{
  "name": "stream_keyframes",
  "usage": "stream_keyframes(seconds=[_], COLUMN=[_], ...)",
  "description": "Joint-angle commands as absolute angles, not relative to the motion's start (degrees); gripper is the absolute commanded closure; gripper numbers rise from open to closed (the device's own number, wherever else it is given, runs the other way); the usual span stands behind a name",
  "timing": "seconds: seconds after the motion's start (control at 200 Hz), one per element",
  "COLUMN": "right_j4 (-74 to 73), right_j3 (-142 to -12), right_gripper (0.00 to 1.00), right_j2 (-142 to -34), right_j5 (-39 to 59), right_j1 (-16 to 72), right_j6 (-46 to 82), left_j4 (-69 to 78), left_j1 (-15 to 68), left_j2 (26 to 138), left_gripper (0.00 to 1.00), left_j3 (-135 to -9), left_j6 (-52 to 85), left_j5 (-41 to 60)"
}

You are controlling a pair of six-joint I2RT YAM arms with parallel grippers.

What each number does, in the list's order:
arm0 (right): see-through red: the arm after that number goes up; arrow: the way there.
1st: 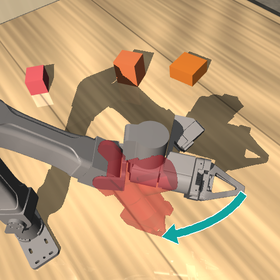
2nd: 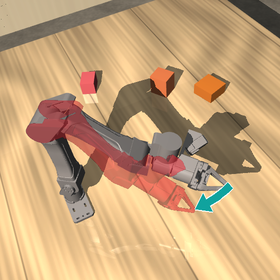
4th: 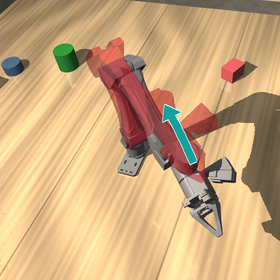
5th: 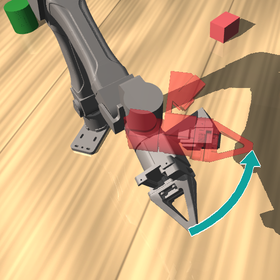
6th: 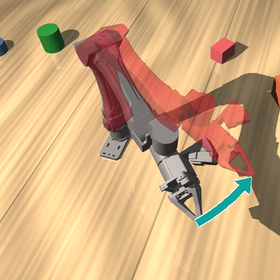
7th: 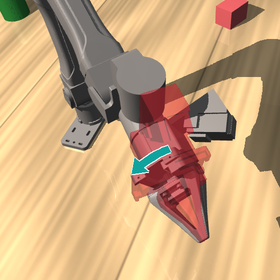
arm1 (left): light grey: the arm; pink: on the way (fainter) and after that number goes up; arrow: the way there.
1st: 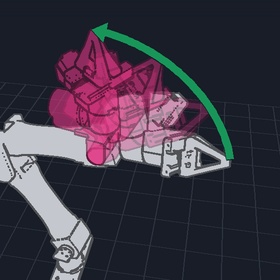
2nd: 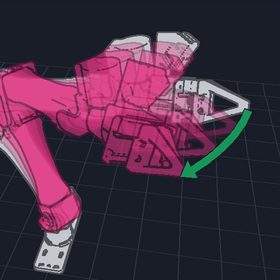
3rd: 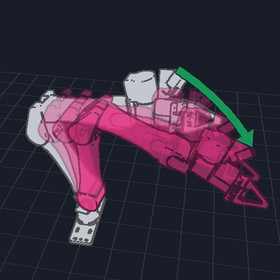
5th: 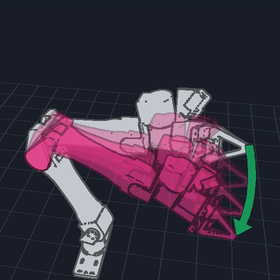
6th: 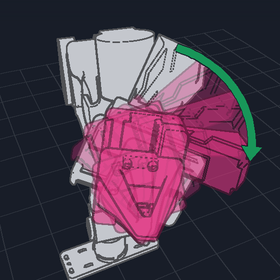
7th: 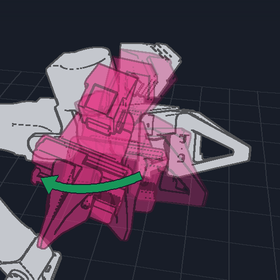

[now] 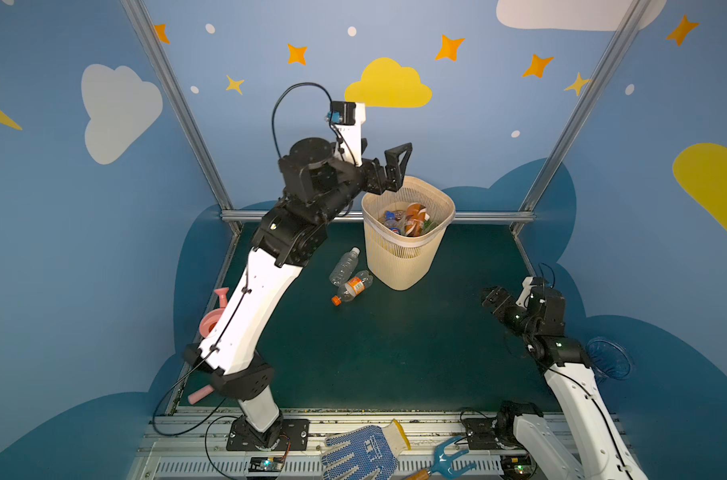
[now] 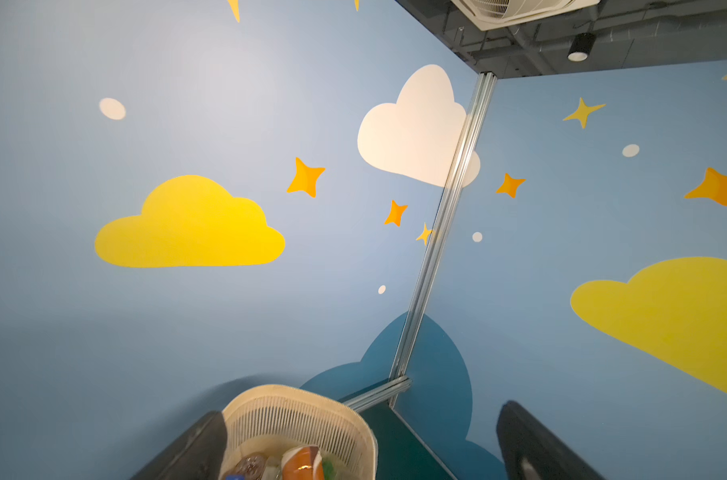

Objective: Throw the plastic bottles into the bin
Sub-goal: 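Lift the Nescafe bottle with the left gripper over the bin and release, then lower the left gripper onto the orange-capped clear bottle and close it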

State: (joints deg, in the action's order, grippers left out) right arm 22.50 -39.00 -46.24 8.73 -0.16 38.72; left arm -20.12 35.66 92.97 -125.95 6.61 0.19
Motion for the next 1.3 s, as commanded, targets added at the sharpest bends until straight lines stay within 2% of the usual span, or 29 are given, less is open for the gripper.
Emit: stream_keyframes(seconds=[0.0,0.09,0.39,0.536,0.696,0.916,1.021,1.166,1.297], right_j4=[20.98,20.75,17.87,15.87,13.1,9.99,10.75,15.77,16.91], right_j3=[-39.03,-39.12,-39.37,-40.02,-41.75,-44.51,-43.86,-42.29,-39.0], right_gripper=[0.02,0.02,0.02,0.03,0.02,0.02,0.02,0.02,0.02], right_j2=[-47.06,-47.58,-49.68,-53.22,-61.93,-70.46,-69.01,-64.35,-59.55], right_j5=[11.13,11.34,12.72,9.62,6.63,5.63,3.38,-1.75,-1.69], right_j1=[-0.22,-0.23,2.03,7.7,16.08,21.0,20.96,19.86,16.51], right_j6=[39.03,39.06,39.77,41.75,47.86,53.08,53.11,52.69,52.21], left_j4=[-11.82,-8.17,-11.69,-14.22,-16.43,-21.12,-24.64,-24.9,-26.81], left_j1=[34.78,32.93,27.6,24.84,23.4,23.19,23.75,26.28,27.96], left_j2=[90.54,85.19,74.04,70.05,68.24,77.61,85.46,94.8,102.75], left_gripper=[0.0,0.0,0.0,0.0,0.0,0.0,0.04,0.06,0.1], left_j3=[-108.3,-97.22,-74.98,-64.37,-56.02,-59.34,-65.12,-70.82,-77.13], left_j6=[5.98,8.78,14.17,18.25,17.33,8.9,5.36,-1.1,-4.16], left_j5=[-4.89,-5.89,-9.28,-9.35,-10.12,-5.76,-2.86,-3.93,-4.51])
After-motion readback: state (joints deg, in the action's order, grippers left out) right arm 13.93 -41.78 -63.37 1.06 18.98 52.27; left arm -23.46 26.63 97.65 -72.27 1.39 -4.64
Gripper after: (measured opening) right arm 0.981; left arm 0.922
